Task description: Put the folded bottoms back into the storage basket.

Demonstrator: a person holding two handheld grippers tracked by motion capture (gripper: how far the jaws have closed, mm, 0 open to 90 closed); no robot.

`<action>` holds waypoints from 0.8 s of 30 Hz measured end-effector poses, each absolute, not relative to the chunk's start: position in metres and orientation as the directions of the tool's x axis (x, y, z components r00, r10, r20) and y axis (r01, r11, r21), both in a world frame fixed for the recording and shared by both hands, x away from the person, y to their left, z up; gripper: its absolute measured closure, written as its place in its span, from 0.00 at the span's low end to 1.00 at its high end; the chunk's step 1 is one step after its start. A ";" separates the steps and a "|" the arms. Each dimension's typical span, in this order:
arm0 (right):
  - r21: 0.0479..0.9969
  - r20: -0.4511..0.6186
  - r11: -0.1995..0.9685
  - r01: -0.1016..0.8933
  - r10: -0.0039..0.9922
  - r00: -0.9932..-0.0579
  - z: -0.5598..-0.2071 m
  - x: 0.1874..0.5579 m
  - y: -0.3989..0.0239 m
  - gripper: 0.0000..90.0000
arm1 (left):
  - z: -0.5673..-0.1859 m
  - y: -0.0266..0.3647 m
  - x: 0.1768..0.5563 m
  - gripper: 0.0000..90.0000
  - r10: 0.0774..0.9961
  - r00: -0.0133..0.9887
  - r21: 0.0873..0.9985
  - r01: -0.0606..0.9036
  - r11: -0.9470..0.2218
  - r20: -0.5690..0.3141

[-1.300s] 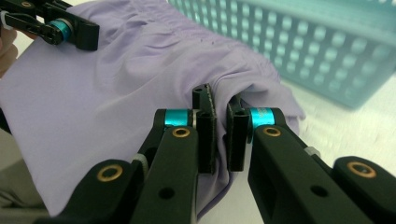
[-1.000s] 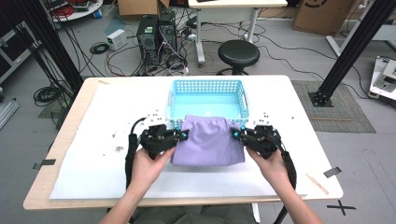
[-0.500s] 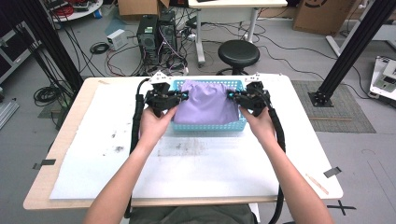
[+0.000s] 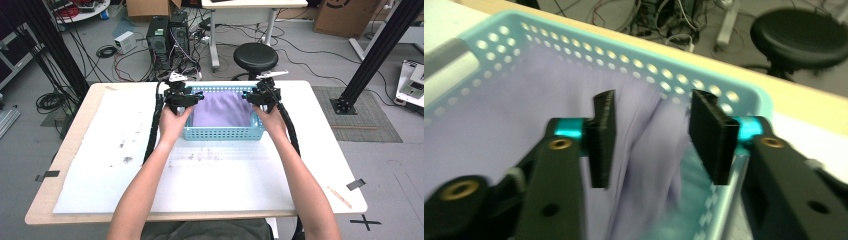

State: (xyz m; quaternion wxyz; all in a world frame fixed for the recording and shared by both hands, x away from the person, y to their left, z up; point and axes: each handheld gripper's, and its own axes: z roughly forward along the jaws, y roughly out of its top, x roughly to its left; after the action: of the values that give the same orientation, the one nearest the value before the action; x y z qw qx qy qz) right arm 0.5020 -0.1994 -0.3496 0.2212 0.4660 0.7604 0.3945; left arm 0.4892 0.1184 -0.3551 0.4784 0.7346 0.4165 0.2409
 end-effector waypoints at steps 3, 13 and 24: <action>0.820 0.047 0.229 0.525 0.886 -0.462 -0.348 0.494 -0.213 0.54 | -0.354 0.125 0.481 0.46 0.832 0.554 0.902 0.356 -0.243 0.006; 0.854 0.002 0.254 0.454 0.871 -0.491 -0.348 0.446 -0.234 0.48 | -0.351 0.150 0.430 0.42 0.816 0.573 0.929 0.256 -0.269 0.078; 0.890 0.016 0.220 0.400 0.861 -0.508 -0.363 0.388 -0.252 0.48 | -0.359 0.176 0.364 0.42 0.806 0.589 0.967 0.166 -0.195 0.062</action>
State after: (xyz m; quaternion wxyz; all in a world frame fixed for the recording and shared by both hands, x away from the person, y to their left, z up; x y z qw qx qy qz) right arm 0.3882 -0.2522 -0.3631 0.2527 0.4267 0.7390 0.4560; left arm 0.3644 0.1763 -0.3590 0.5349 0.7128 0.3409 0.2992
